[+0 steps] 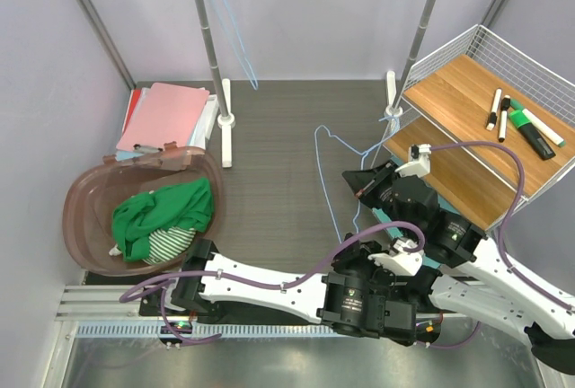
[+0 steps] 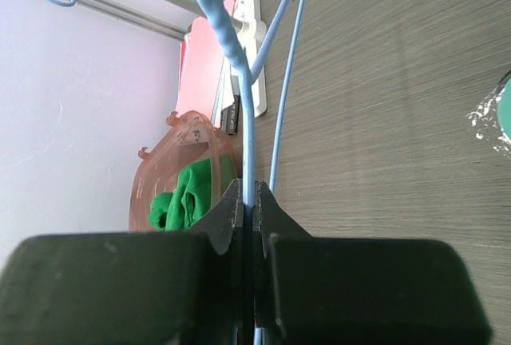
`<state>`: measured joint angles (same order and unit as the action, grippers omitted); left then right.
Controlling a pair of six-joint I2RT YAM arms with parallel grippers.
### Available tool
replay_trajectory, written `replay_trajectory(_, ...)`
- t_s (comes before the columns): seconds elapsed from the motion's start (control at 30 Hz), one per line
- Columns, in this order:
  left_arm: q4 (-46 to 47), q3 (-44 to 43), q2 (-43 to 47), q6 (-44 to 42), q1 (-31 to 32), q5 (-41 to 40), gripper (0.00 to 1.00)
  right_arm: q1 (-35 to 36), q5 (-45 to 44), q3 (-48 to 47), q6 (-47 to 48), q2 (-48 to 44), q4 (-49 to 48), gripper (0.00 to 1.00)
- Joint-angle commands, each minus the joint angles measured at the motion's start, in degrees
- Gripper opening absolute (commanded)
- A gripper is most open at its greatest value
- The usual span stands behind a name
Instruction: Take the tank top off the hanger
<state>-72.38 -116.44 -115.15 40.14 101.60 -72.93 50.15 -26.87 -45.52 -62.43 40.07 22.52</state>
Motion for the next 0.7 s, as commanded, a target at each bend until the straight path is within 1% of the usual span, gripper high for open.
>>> replay_trajectory(0.0, -2.1, -1.4, -0.3, 2.0, -0.5, -2.9, 0.02, 0.2, 0.1, -0.9, -0.8, -2.0, -1.5, 0.01)
replay_trajectory(0.03, -2.8, -1.5, -0.3, 2.7, -0.5, -3.2, 0.0, 0.2, 0.3, -0.8, -0.5, -2.2, -1.8, 0.01)
replay_trajectory(0.1, -4.2, -1.7, -0.3, 4.1, -0.5, -3.5, 0.0, 0.2, 0.9, -0.5, -0.2, -2.8, -1.8, 0.01)
replay_trajectory(0.2, -7.8, -1.9, -0.3, 7.7, -0.7, -4.5, 0.0, 0.3, 1.6, 0.2, 0.2, -3.9, -2.1, 0.05)
replay_trajectory(0.37, -13.9, -1.8, 0.6, 14.8, -0.6, -5.3, 0.0, 0.1, 2.9, 1.2, 1.3, -4.8, -2.8, 0.13)
replay_trajectory(0.47, -17.3, -1.6, 1.8, 18.1, -0.6, -5.7, 0.0, 0.2, 4.3, 1.6, 2.4, -4.9, -3.6, 0.22)
replay_trajectory(0.5, -19.3, -1.2, 2.5, 20.8, -0.6, -5.9, 0.0, 0.2, 4.7, 1.7, 2.8, -4.9, -4.2, 0.25)
replay_trajectory(0.53, -20.2, -1.1, 3.1, 22.2, -0.5, -6.1, 0.0, 0.2, 5.2, 1.7, 3.2, -4.8, -4.2, 0.26)
replay_trajectory(0.57, -21.1, -0.6, 3.8, 24.9, -0.6, -6.1, 0.0, 0.2, 5.4, 1.7, 4.0, -4.9, -4.2, 0.27)
replay_trajectory(0.63, -21.7, 1.7, 6.9, 26.9, -0.6, -5.9, 0.0, 0.1, 6.0, 1.7, 4.6, -5.1, -4.2, 0.31)
replay_trajectory(0.67, -21.1, 2.9, 8.3, 27.4, -0.6, -5.8, 0.0, 0.2, 6.3, 1.7, 5.2, -5.2, -4.1, 0.31)
